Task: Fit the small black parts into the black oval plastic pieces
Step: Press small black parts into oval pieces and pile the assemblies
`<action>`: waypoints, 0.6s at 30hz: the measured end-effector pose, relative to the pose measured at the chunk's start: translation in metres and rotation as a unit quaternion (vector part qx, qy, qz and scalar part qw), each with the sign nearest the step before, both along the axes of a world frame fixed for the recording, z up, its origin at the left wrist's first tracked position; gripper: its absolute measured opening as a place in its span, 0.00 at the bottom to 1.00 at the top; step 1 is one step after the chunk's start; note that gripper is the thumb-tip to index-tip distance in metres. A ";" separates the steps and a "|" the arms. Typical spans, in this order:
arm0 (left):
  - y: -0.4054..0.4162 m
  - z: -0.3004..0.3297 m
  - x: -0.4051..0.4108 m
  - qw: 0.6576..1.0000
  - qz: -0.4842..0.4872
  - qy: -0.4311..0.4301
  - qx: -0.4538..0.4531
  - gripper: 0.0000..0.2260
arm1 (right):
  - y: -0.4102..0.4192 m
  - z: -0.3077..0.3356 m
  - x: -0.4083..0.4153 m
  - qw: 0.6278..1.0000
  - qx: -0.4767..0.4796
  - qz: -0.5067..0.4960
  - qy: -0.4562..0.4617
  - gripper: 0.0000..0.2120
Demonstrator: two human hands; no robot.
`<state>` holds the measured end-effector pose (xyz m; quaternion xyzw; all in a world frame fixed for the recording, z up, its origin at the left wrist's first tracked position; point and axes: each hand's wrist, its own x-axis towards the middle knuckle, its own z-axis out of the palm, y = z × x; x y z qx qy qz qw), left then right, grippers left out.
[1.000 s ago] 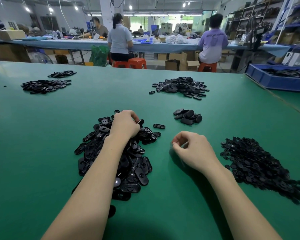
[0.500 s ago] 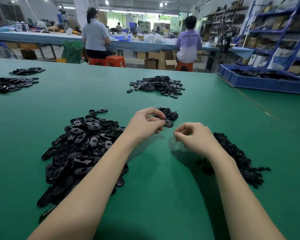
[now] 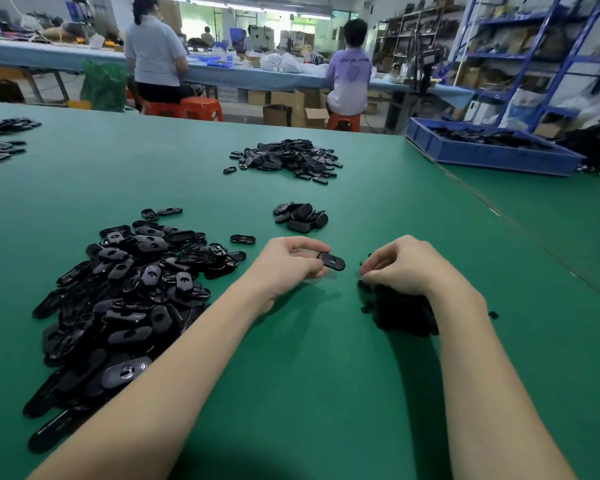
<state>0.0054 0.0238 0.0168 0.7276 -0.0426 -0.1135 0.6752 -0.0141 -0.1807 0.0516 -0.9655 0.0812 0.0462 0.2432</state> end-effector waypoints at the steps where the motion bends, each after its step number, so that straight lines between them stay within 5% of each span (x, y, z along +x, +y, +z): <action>1: 0.000 0.000 0.001 1.000 0.001 0.000 -0.002 0.11 | 0.000 0.000 -0.001 1.000 -0.001 0.005 0.005 0.03; 9: 0.002 -0.002 0.003 0.999 0.004 0.010 -0.036 0.11 | 0.006 -0.004 0.000 1.000 -0.021 0.004 -0.009 0.02; 15: 0.000 -0.001 0.002 0.997 0.008 0.024 -0.073 0.11 | 0.014 -0.006 0.000 0.972 0.189 0.021 -0.139 0.03; 18: 0.000 0.002 0.000 0.996 0.009 0.022 -0.091 0.10 | 0.023 -0.005 0.001 0.966 0.166 0.043 -0.192 0.04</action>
